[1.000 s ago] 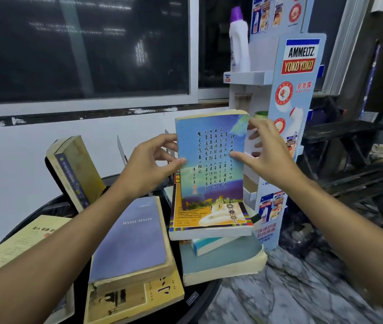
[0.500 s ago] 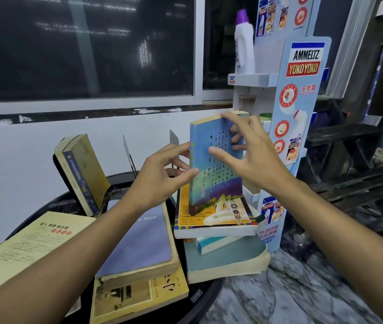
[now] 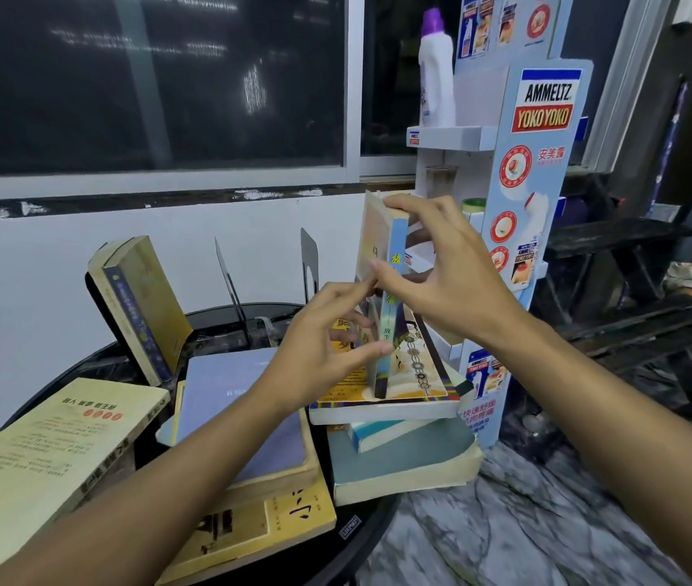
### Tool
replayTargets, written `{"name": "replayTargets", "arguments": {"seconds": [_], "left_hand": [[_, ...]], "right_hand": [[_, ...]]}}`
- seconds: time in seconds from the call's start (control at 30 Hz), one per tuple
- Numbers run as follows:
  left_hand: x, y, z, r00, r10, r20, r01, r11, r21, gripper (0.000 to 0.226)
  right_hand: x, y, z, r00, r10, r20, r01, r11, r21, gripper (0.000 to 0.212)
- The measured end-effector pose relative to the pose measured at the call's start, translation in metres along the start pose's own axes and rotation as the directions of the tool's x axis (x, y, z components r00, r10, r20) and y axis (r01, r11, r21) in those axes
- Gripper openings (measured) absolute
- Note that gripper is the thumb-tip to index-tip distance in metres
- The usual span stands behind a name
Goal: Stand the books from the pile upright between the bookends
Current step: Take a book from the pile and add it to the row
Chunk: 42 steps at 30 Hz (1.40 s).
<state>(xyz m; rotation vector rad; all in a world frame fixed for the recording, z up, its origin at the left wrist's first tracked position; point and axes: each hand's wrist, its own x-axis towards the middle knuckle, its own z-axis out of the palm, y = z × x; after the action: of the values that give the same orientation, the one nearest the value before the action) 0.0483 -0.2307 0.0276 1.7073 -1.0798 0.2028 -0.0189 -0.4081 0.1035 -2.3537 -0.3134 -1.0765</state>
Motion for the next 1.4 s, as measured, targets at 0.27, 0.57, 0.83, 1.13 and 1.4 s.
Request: {"name": "replayTargets", "arguments": {"seconds": [0.27, 0.57, 0.83, 1.13, 1.4], "left_hand": [[-0.011, -0.012, 0.032, 0.996, -0.038, -0.082, 0.039, 0.999, 0.013, 0.092], [-0.012, -0.012, 0.036, 0.996, -0.047, -0.072, 0.049, 0.999, 0.021, 0.087], [-0.014, -0.022, -0.015, 0.990, -0.045, -0.133, 0.064, 0.988, 0.138, 0.053], [-0.027, -0.046, -0.113, 0.984, -0.094, -0.153, 0.162, 0.832, 0.530, 0.048], [-0.033, -0.049, -0.201, 0.958, -0.166, -0.234, 0.287, 0.600, 0.747, 0.060]], "right_hand": [[-0.002, -0.008, -0.003, 0.999, 0.027, -0.035, -0.030, 0.996, -0.081, 0.055], [0.000, -0.022, -0.006, 0.996, 0.064, -0.061, -0.075, 0.979, -0.189, 0.050], [0.012, -0.045, 0.001, 0.996, 0.057, -0.075, -0.070, 0.980, -0.188, 0.048], [0.036, -0.078, 0.043, 1.000, -0.006, -0.003, 0.006, 0.994, -0.105, 0.046], [0.059, -0.105, 0.093, 0.998, -0.026, 0.054, 0.029, 0.999, -0.045, 0.044]]}}
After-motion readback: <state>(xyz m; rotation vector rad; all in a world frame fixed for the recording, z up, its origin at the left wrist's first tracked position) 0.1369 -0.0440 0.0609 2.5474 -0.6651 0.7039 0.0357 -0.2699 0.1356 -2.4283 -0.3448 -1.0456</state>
